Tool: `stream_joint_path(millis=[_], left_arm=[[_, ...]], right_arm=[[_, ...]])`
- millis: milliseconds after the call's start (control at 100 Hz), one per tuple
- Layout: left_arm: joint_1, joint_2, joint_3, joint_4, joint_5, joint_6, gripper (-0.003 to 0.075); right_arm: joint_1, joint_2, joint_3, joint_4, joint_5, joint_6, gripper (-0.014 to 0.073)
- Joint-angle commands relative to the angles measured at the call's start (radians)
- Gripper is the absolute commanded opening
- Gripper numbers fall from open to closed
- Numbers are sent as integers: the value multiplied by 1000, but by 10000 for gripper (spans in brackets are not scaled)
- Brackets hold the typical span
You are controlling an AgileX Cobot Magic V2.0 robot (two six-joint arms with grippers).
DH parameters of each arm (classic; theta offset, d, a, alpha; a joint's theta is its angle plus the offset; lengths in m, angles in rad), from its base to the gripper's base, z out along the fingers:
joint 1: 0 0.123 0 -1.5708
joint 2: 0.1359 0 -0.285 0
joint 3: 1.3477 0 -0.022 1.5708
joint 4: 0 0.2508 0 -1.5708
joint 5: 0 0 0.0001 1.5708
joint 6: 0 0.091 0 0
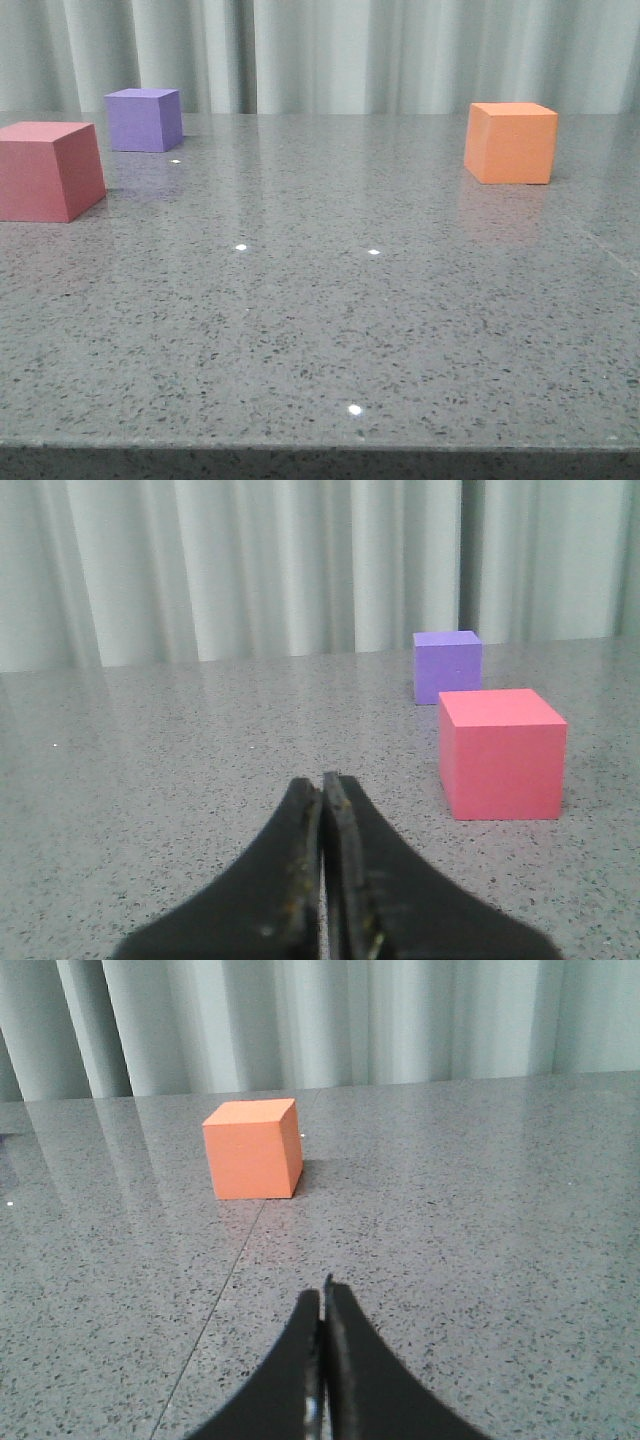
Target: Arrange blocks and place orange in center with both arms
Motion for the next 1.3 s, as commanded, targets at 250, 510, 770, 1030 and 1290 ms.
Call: stream_joint_path(millis=[250,510,770,1030,1290], left_arm=[[1,-37,41,-9,-79,-2,-20],[1,-37,41,-9,-79,-2,-20],[1,-37,41,-9,-79,-2,-20],[1,-37,41,-9,-79,-2,-20],[1,-37,41,-9,-79,-2,-20]], right_arm=[[-5,-19,-19,0,-87,-7,-69],[-5,-4,-116,0,-57,-7,-69],[-5,194,-452,11,303,-6,-69],[-5,495,-788,11,631,-6,-69],[-5,673,-889,11,668,-6,-69]])
